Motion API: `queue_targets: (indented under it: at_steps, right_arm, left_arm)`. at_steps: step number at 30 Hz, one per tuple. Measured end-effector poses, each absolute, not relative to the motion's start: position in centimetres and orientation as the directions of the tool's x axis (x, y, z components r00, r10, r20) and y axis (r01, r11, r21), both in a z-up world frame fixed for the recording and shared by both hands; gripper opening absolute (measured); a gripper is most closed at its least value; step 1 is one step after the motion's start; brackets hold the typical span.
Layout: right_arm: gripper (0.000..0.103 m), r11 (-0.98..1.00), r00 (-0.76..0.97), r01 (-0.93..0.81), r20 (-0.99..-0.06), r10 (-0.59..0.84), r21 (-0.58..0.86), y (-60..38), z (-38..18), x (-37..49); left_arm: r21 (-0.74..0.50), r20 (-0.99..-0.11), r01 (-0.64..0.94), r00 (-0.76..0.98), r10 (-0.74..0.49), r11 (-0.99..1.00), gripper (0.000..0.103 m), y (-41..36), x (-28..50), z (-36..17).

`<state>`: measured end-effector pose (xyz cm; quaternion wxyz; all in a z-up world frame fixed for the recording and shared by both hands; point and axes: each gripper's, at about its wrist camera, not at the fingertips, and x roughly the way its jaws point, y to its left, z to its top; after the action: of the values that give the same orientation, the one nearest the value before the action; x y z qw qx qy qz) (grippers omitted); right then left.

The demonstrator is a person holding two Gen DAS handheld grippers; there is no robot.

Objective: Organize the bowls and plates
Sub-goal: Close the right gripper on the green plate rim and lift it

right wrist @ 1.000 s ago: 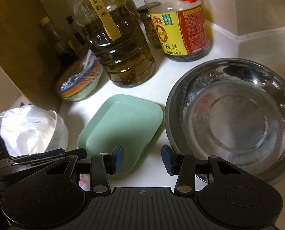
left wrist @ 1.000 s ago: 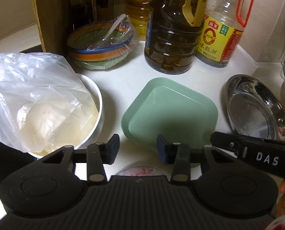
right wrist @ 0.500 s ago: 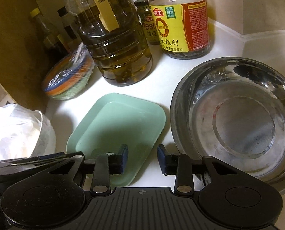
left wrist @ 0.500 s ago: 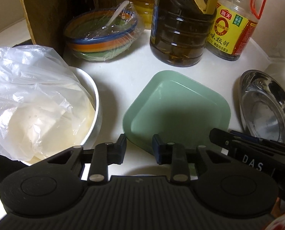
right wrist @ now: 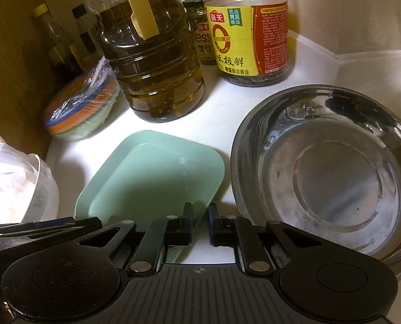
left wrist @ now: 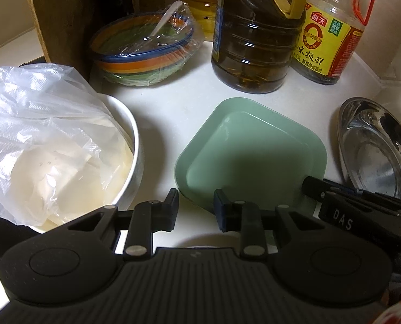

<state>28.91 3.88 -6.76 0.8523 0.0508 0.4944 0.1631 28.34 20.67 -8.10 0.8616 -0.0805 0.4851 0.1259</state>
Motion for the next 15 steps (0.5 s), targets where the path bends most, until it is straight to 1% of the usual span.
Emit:
queue_targets:
  at_steps: [7,11,15]
  right_arm:
    - [0.009,0.945,0.48,-0.215,-0.817,0.32,0.244,3.83,-6.81,28.69]
    - [0.009,0.942,0.476,-0.227,-0.815,0.33,0.248,3.84,-6.8,28.84]
    - [0.009,0.935,0.466,-0.252,-0.815,0.345,0.252,3.78,-6.8,28.95]
  left_arm:
    - [-0.002,-0.855,-0.304,0.494,0.156,0.953,0.028,20.57,28.09,-8.14]
    - [-0.019,-0.864,-0.319,0.483,0.145,0.948,0.028,20.39,28.25,-8.57]
    - [-0.017,-0.862,-0.344,0.481,0.161,0.939,0.025,20.25,28.22,-8.6]
